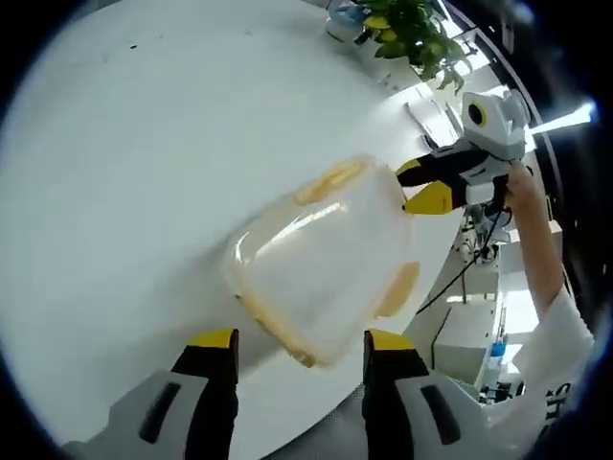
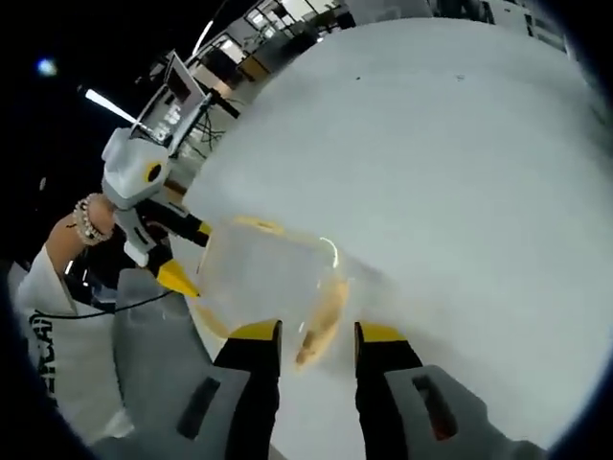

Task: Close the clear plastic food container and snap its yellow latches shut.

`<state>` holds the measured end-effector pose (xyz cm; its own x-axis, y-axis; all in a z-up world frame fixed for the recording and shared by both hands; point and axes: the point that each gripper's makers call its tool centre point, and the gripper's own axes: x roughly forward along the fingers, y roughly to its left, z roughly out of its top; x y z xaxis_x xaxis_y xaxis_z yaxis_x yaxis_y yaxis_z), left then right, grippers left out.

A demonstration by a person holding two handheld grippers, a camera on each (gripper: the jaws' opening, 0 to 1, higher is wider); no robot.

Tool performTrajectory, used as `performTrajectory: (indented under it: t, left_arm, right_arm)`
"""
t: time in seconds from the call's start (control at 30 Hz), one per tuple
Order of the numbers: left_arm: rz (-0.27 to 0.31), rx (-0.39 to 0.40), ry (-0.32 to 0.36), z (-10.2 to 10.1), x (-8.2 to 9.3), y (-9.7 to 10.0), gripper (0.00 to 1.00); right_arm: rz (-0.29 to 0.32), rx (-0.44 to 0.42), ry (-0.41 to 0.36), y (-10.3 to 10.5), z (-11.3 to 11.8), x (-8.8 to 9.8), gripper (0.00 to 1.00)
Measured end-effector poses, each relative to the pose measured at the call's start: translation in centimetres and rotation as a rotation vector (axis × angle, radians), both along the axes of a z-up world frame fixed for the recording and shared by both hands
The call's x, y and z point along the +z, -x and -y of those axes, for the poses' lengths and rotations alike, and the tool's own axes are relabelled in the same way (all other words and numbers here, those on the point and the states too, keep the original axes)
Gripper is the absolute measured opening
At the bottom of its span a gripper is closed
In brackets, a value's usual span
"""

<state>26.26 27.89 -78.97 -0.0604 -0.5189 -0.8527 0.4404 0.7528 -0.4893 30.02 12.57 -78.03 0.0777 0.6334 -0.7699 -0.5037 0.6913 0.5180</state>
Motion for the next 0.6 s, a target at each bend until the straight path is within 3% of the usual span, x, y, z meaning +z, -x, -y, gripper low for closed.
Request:
performTrajectory:
  t: [0.1,0.2,0.3,0.37,0.5,0.6]
  left_arm:
    - [0.024,0.039,0.043,0.1,0.6,-0.7,0.55]
    - [0.057,0.057,0.080,0.0,1.0,-1.4,0.73]
    - [0.077,0.030,0.083,-0.5,1.1,-1.2,0.76]
    - [0.167,-0.021,0.078,-0.7,1.3,-2.0,0.75]
    - [0.291,-0.078,0.086,-0.5,2.2,-2.7,0.75]
    - [0.404,-0.149,0.106,0.0,3.2,-3.3,0.69]
  right_arm:
    - [0.020,-0.002,0.005,-0.3,0.3,0.2,0.27]
    - [0.042,0.013,0.012,-0.5,0.4,0.4,0.35]
    - [0.074,0.036,0.027,-0.6,0.4,0.7,0.39]
    - [0.088,0.044,0.033,-0.9,0.5,0.9,0.38]
    - [0.134,0.068,0.069,-1.6,1.0,1.3,0.42]
    - [0.215,0.080,0.110,-2.8,1.3,2.0,0.35]
